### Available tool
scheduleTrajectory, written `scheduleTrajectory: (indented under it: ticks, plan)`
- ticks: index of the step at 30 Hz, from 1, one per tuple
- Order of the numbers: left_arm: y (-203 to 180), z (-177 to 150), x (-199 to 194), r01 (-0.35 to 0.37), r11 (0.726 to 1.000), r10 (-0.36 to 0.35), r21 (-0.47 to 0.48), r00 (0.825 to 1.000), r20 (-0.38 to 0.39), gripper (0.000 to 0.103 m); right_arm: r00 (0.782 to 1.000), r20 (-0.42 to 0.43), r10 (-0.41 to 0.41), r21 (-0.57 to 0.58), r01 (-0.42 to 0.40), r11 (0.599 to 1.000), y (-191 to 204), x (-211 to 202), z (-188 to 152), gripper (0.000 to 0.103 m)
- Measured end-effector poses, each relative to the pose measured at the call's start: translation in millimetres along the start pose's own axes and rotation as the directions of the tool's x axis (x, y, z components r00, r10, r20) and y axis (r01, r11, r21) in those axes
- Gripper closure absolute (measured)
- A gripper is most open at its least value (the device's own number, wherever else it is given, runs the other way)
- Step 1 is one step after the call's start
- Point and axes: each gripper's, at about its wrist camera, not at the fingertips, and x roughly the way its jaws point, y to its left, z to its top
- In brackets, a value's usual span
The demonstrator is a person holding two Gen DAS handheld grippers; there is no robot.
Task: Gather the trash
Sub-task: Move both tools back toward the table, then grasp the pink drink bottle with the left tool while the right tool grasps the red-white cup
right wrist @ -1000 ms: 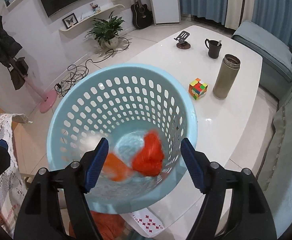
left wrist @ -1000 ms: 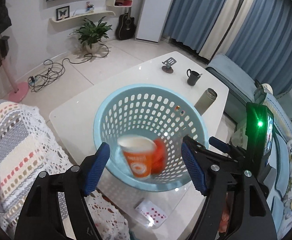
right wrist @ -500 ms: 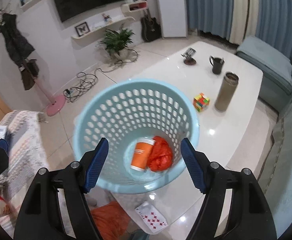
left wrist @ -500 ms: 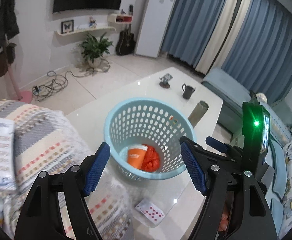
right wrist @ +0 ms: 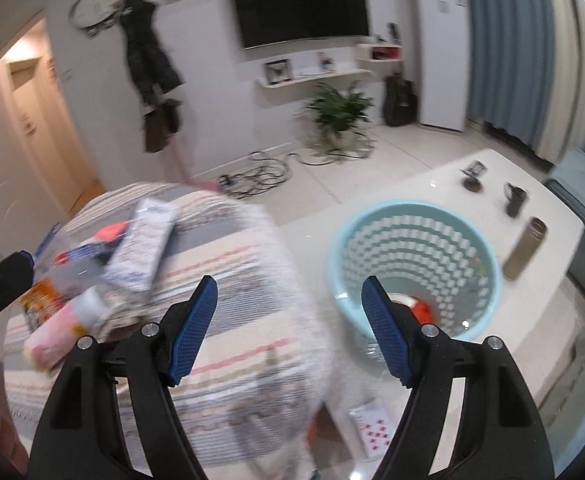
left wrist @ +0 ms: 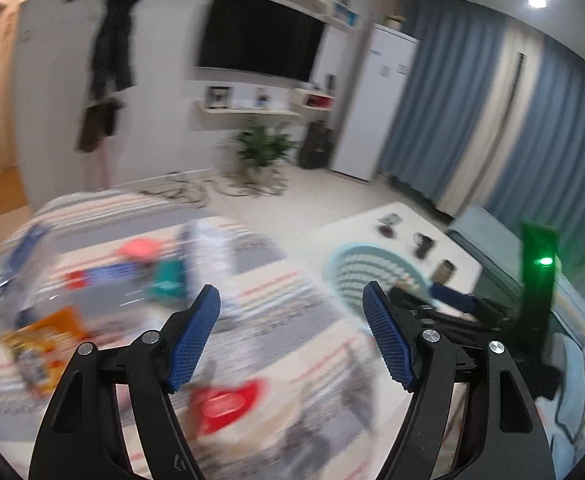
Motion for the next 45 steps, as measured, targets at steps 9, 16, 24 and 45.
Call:
scheduleTrajectory:
  ticks: [9,16,24,45]
  plan:
    - [117,-32,-18,-0.145,0.981,0.137,-0.129,0.988,-0.069,0.031,0.994,-0.063,0.091,-0.116,-0.098,0.988,85,12,-16,0.032]
    - [147,-57,-1,-0.129,0.986,0.114,-0.106,0.984,-0.139,0.035,0.983,-0.129,0.134,-0.130,-0.151,0.980,108,24,-28,0.032]
    - [140,-75,-3,-0.073,0.994,0.059,-0.077,0.983,-0.174,0.042,0.976,-0.168,0.140,-0.190,-0.171,0.967,119,22,-51,0.032]
    - [127,-85,27,-0.044,0.997,0.026,-0.064,0.966,-0.258,0.042,0.921,-0.277,0.273,-0.141,-0.320,0.937,110,34,-98,0.028]
